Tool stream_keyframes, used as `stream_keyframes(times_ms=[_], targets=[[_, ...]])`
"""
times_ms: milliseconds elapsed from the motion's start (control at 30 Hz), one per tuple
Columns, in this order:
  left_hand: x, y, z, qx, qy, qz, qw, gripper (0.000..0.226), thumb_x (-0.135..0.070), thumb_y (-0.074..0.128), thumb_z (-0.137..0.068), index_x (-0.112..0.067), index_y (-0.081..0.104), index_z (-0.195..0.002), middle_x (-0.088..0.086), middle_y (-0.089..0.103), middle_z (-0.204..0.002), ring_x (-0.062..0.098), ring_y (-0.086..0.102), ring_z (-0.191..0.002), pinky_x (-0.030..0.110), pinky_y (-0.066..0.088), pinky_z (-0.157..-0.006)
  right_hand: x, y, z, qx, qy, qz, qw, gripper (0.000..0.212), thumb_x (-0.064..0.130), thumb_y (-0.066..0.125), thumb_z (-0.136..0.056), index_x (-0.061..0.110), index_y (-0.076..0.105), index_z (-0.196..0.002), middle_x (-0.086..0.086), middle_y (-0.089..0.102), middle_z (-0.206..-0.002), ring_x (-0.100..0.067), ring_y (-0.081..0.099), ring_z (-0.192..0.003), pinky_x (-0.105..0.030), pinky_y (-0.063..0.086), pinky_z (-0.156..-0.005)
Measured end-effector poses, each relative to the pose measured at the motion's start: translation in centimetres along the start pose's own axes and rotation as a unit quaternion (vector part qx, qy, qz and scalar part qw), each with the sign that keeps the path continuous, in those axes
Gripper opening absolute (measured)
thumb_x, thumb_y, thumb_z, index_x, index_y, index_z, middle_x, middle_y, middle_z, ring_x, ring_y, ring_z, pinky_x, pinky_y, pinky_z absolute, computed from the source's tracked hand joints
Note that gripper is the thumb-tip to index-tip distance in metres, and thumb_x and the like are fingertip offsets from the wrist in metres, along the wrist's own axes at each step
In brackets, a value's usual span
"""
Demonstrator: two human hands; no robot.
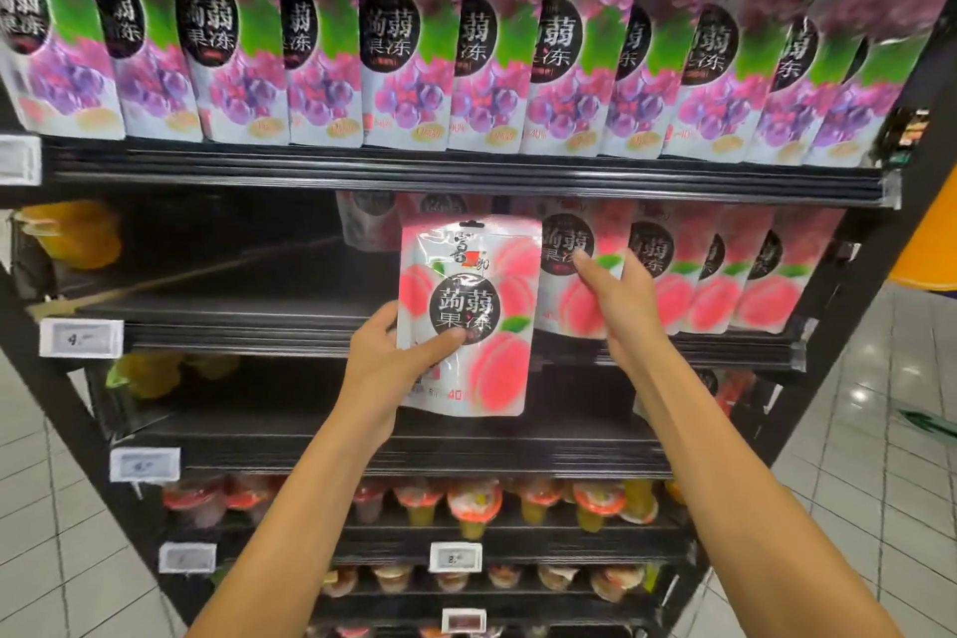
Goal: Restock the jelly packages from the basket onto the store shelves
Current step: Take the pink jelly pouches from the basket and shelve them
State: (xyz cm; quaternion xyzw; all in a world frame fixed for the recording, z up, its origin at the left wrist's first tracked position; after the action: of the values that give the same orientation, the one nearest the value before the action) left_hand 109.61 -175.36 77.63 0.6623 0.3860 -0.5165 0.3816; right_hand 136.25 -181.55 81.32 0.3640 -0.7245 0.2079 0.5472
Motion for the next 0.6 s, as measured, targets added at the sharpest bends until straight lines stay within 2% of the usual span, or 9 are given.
stream_keyframes(times_ms=[100, 200, 267, 333, 400, 467, 533, 600], targets=[[0.0, -0.3, -0.3, -0.001, 0.001, 0.0, 1.0, 0.058, -0.035, 0.087, -0.06, -0.017, 0.066, -0.11, 0.001, 0.077, -0.098, 0.018, 0.074, -0.089, 0.025, 0.056, -0.064, -0.2, 0.2, -0.4, -0.011, -0.003, 0.033, 0.999, 0.021, 0.034, 0.075, -0.085, 0.031, 0.054, -0.083, 0.009, 0.067, -0.085, -0.008, 0.064, -0.082, -0.022, 0.046, -0.069], [0.1, -0.9, -0.7, -0.006, 0.008, 0.005, 1.0, 0.06, -0.037, 0.087, -0.056, -0.017, 0.066, -0.109, 0.001, 0.077, -0.098, 0.018, 0.074, -0.089, 0.024, 0.056, -0.064, -0.7, 0.1, 0.0, 0.02, -0.02, 0.045, 0.999, 0.016, 0.028, 0.074, -0.087, 0.032, 0.059, -0.089, 0.014, 0.074, -0.085, -0.003, 0.07, -0.083, -0.017, 0.052, -0.068], [0.1, -1.1, -0.9, -0.007, 0.011, 0.005, 1.0, 0.059, -0.037, 0.087, -0.057, -0.017, 0.066, -0.108, 0.001, 0.077, -0.098, 0.018, 0.075, -0.088, 0.022, 0.056, -0.062, -0.2, -0.2, 0.4, 0.038, -0.051, 0.085, 0.994, 0.02, 0.024, 0.075, -0.086, 0.034, 0.058, -0.091, 0.023, 0.072, -0.086, 0.007, 0.067, -0.081, -0.011, 0.05, -0.067], [0.3, -1.1, -1.2, -0.005, 0.013, 0.004, 1.0, 0.058, -0.037, 0.087, -0.057, -0.017, 0.066, -0.107, 0.001, 0.077, -0.097, 0.018, 0.075, -0.087, 0.021, 0.055, -0.06, 0.0, -0.6, 0.5, 0.054, -0.07, 0.126, 0.988, 0.023, 0.019, 0.077, -0.084, 0.03, 0.059, -0.096, 0.02, 0.072, -0.091, 0.006, 0.067, -0.085, -0.013, 0.053, -0.072], [0.5, -1.0, -1.3, -0.003, 0.012, 0.006, 1.0, 0.056, -0.035, 0.087, -0.058, -0.017, 0.066, -0.107, 0.002, 0.077, -0.097, 0.018, 0.075, -0.087, 0.022, 0.056, -0.061, -0.4, -1.1, 0.8, 0.064, -0.066, 0.149, 0.985, 0.023, 0.014, 0.078, -0.083, 0.017, 0.062, -0.1, 0.008, 0.073, -0.098, 0.0, 0.068, -0.092, -0.018, 0.056, -0.082], [0.8, -0.8, -1.6, -0.002, 0.012, 0.004, 1.0, 0.053, -0.032, 0.087, -0.061, -0.017, 0.066, -0.108, 0.002, 0.077, -0.098, 0.019, 0.075, -0.089, 0.027, 0.058, -0.065, -0.4, -1.9, 1.3, 0.043, -0.08, 0.199, 0.976, 0.025, 0.014, 0.079, -0.082, 0.008, 0.063, -0.1, 0.003, 0.072, -0.095, 0.002, 0.067, -0.088, -0.011, 0.053, -0.08], [1.2, -0.5, -1.9, 0.0, 0.008, -0.001, 1.0, 0.048, -0.027, 0.087, -0.066, -0.017, 0.066, -0.109, 0.002, 0.076, -0.1, 0.02, 0.074, -0.091, 0.031, 0.058, -0.069, -0.1, -2.8, 2.1, -0.007, -0.101, 0.253, 0.962, 0.026, 0.019, 0.08, -0.081, 0.013, 0.065, -0.1, 0.008, 0.069, -0.088, 0.005, 0.064, -0.081, -0.004, 0.048, -0.073], [1.5, -0.1, -2.2, 0.0, 0.003, -0.005, 1.0, 0.046, -0.023, 0.086, -0.069, -0.018, 0.066, -0.11, 0.001, 0.076, -0.1, 0.021, 0.074, -0.092, 0.035, 0.058, -0.074, 0.0, -3.8, 2.8, -0.051, -0.109, 0.289, 0.95, 0.027, 0.025, 0.08, -0.08, 0.016, 0.069, -0.103, 0.01, 0.068, -0.084, 0.002, 0.063, -0.078, -0.009, 0.051, -0.073]])
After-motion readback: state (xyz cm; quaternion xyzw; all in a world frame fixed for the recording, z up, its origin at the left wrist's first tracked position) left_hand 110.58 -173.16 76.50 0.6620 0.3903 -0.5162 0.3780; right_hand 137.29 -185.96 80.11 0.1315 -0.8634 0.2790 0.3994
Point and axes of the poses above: each hand's wrist, its own z-axis away from the middle knuckle, its own y-axis out of the palm, x = y × z, the point moved 7 cm from there along -z, towards the middle knuckle
